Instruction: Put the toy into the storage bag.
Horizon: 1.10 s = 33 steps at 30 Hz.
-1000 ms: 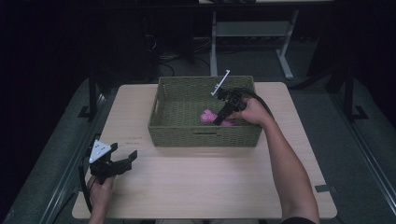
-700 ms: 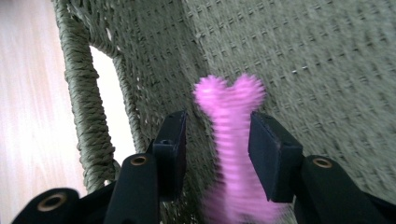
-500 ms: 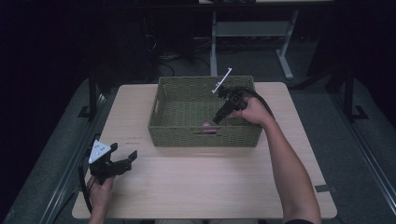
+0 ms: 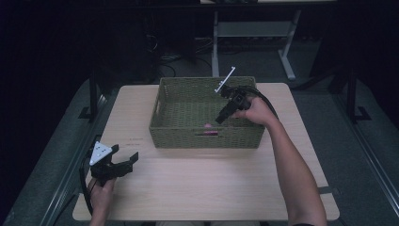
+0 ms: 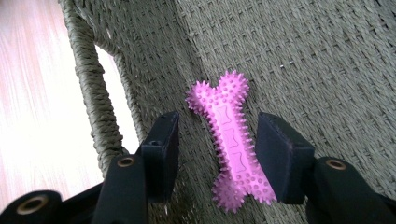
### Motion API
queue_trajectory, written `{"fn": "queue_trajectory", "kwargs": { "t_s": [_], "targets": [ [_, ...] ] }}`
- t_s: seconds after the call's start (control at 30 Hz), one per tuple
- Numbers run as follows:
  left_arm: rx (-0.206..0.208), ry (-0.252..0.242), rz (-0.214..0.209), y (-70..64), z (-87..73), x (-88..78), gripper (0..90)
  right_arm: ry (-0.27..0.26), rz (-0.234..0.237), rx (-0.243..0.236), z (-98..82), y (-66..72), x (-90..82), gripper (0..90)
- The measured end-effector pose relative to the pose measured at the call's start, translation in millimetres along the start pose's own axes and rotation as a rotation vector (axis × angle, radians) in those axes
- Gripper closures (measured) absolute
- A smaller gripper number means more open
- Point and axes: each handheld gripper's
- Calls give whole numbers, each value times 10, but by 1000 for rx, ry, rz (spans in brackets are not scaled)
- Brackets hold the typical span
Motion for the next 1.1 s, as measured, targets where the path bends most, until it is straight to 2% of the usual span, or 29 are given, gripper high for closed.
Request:
{"fn": "queue_trajectory", "kwargs": {
  "t_s": [0.43,1.1],
  "targets": [
    [-1,-5,-2,0,2,-4,139,-15,-28,14,-21,31,-74,448],
    [3,-3,-1,-10,5,-1,139,-73,-57,23,-108,160,-357,375]
  ]
}}
Point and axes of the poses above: each handheld gripper's, and its own axes: x roughly forward along the jaws, z roughly out of its top, y roughly to its left, and after that the axes turned 3 degrees about z, right-handed
